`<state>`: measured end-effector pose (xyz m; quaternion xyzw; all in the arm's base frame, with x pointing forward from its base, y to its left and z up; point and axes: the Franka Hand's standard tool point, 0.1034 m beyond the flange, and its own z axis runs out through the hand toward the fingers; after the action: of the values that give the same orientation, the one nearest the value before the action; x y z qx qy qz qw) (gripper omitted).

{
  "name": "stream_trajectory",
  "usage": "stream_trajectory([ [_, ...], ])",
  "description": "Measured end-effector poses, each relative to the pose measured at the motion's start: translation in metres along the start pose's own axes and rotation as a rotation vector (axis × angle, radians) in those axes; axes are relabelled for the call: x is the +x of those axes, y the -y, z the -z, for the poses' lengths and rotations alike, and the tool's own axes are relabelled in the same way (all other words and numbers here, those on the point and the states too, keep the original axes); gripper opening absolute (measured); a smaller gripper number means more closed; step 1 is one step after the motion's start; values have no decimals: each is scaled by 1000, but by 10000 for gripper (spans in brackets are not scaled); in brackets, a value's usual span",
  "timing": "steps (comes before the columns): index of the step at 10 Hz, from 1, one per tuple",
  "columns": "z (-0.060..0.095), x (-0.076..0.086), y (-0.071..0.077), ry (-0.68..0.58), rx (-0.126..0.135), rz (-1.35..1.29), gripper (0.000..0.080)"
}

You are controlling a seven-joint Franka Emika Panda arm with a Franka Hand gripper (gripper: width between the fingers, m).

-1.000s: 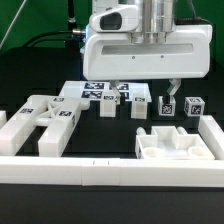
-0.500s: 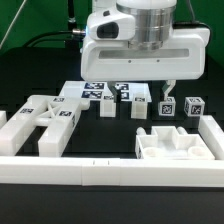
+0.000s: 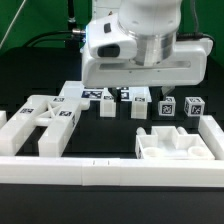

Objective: Assemble chair

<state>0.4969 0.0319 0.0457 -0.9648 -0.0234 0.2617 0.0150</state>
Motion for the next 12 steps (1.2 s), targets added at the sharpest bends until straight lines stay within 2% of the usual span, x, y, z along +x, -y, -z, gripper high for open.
stream_trajectory([
  [2, -8, -8, -1, 198, -9, -56, 648],
  [4, -14, -7, 0, 298, -4, -55, 648],
  [5, -16, -14, 0, 377, -3, -55, 648],
  [6, -21, -14, 0, 450, 0, -56, 648],
  [7, -29, -7, -2, 468, 9, -61, 648],
  [8, -31, -6, -2, 459, 10, -64, 648],
  [9, -33, -6, 1, 464, 26, -72, 648],
  [12, -45, -9, 5, 485, 35, -88, 648],
])
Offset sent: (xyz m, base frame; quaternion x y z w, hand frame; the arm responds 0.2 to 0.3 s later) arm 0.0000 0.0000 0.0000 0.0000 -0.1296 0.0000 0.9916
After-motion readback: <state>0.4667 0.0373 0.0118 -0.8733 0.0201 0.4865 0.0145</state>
